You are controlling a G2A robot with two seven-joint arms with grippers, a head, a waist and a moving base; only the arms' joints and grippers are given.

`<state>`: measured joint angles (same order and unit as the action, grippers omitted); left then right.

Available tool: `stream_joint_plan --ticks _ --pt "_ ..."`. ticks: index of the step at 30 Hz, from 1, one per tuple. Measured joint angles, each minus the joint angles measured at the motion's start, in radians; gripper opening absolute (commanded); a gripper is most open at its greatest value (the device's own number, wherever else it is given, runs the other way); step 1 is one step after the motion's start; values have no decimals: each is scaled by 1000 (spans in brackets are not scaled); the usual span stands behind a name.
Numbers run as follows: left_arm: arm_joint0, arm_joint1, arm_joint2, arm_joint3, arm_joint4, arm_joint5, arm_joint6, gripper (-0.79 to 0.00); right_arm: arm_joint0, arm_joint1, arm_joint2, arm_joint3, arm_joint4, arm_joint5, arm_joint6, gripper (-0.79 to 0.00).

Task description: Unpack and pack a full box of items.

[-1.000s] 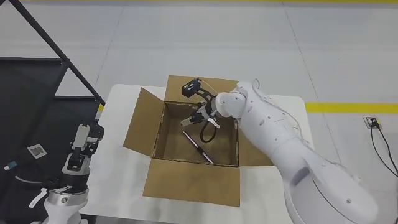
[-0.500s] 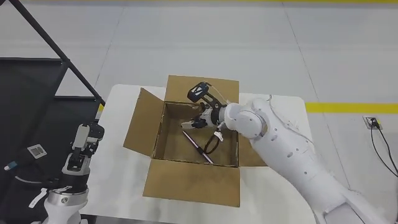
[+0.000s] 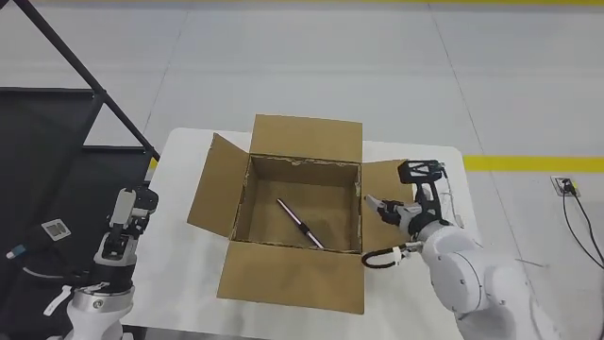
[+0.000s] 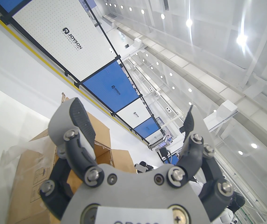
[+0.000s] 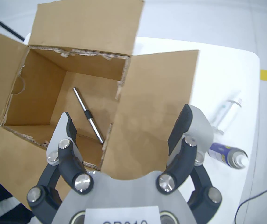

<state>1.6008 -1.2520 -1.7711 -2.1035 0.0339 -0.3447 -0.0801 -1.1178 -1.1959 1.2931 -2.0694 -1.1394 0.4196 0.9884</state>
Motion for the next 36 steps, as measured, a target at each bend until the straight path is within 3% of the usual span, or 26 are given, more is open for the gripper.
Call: stream_joint_plan --ticks 4,11,18,31,36 --pt "0 0 0 0 0 0 0 0 -36 1 58 0 -39 99 34 0" --pt "0 0 0 0 0 0 0 0 16 -1 116 100 -99 214 138 0" --pt "0 0 0 0 0 0 0 0 80 -3 155 217 -125 210 148 0" --pt "0 0 0 0 0 0 0 0 86 -3 154 222 -105 199 153 0" --pt "0 0 0 0 0 0 0 0 160 -13 103 367 -110 173 113 0"
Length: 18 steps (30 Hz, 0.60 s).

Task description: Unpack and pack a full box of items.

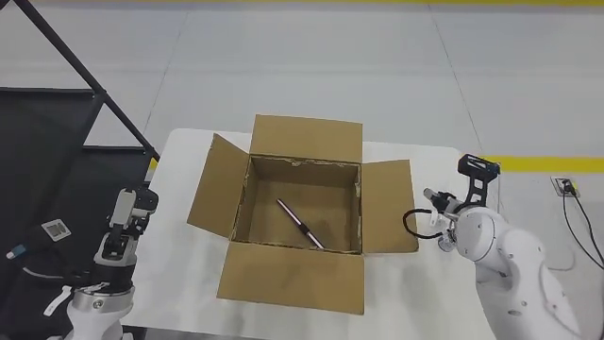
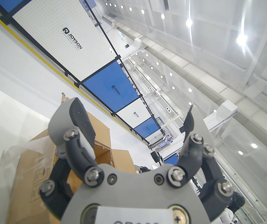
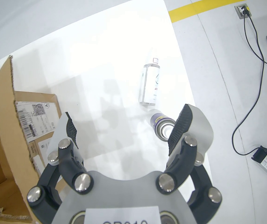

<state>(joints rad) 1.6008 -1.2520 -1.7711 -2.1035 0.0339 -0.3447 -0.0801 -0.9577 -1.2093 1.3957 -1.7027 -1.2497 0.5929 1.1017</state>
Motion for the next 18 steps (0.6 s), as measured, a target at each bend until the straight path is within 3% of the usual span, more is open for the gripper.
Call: stream_joint_plan --ticks 9,16,18 --pt "0 0 0 0 0 0 0 0 307 -34 -99 464 45 -30 20 0" --pt "0 0 0 0 0 0 0 0 482 -46 -80 825 163 -169 -26 0" --pt "0 0 0 0 0 0 0 0 511 -46 -77 901 175 -204 -40 -86"
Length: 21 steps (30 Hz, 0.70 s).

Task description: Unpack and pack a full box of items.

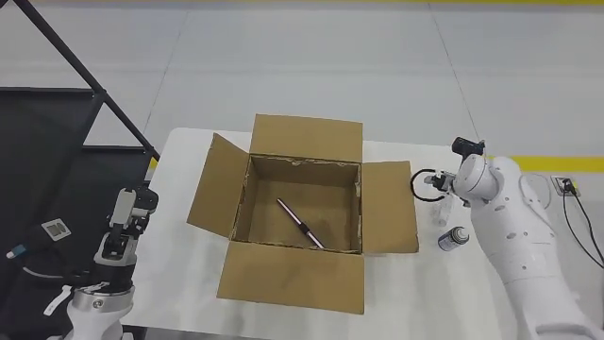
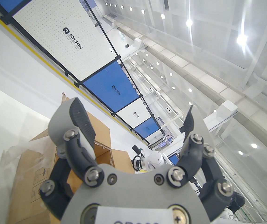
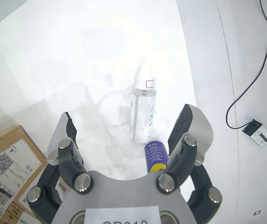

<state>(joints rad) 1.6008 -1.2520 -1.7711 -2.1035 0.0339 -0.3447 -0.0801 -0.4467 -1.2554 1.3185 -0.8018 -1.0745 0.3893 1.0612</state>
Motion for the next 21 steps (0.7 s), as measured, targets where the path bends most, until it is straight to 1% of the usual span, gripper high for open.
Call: stream_joint_plan --ticks 3,5,6,8,10,11,13,15,17,19,21 --pt "0 0 0 0 0 0 0 0 30 -3 -6 83 5 -22 -14 -126" --pt "0 0 0 0 0 0 0 0 47 -6 -15 127 6 -35 -19 -123" --pt "0 0 0 0 0 0 0 0 53 -7 -18 143 9 -46 -21 -129" --pt "0 0 0 0 0 0 0 0 62 -10 -27 174 10 -60 -29 -172" --pt "0 0 0 0 0 0 0 0 69 -14 -34 195 13 -67 -33 -191" --pt "0 0 0 0 0 0 0 0 75 -15 -37 209 17 -71 -38 -219" --pt "0 0 0 0 0 0 0 0 82 -17 -40 232 21 -78 -44 -225" --pt "0 0 0 0 0 0 0 0 92 -19 -45 257 22 -87 -48 -268" --pt "0 0 0 0 0 0 0 0 102 -21 -51 280 20 -89 -52 -345" --pt "0 0 0 0 0 0 0 0 109 -24 -57 296 20 -88 -56 -394" --pt "0 0 0 0 0 0 0 0 117 -28 -63 313 23 -91 -60 -409"
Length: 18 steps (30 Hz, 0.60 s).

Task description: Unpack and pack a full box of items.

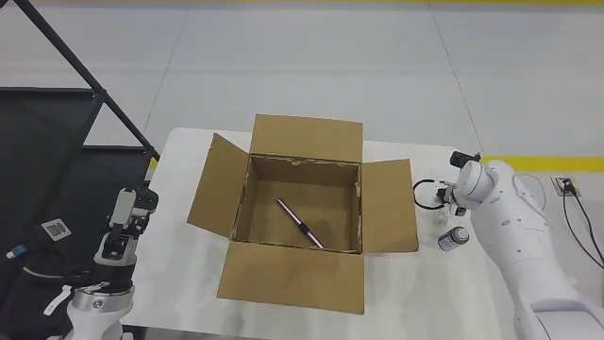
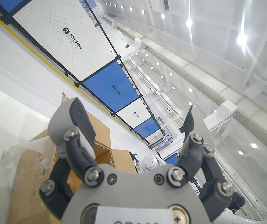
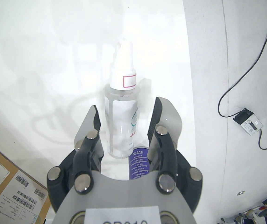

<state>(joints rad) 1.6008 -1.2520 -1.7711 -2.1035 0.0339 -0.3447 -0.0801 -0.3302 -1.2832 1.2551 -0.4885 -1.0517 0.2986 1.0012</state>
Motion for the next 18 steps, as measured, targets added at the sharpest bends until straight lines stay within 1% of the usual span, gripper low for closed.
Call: stream_joint_plan --ticks 2,3,4,8,11,12,15,16,18 --pt "0 0 0 0 0 0 0 0 7 -3 -5 17 3 -4 -3 -459" --pt "0 0 0 0 0 0 0 0 11 -4 -7 25 4 -6 -5 -496" --pt "0 0 0 0 0 0 0 0 13 -5 -9 31 6 -8 -6 -511" --pt "0 0 0 0 0 0 0 0 28 -10 -17 60 9 -17 -7 -523" --pt "0 0 0 0 0 0 0 0 38 -13 -25 78 8 -20 -4 -517" --pt "0 0 0 0 0 0 0 0 40 -14 -27 84 8 -21 -2 -539" --pt "0 0 0 0 0 0 0 0 48 -18 -32 102 12 -20 -4 -733" --pt "0 0 0 0 0 0 0 0 51 -19 -32 107 16 -20 -6 -785" --pt "0 0 0 0 0 0 0 0 57 -19 -28 115 27 -23 -19 -785"
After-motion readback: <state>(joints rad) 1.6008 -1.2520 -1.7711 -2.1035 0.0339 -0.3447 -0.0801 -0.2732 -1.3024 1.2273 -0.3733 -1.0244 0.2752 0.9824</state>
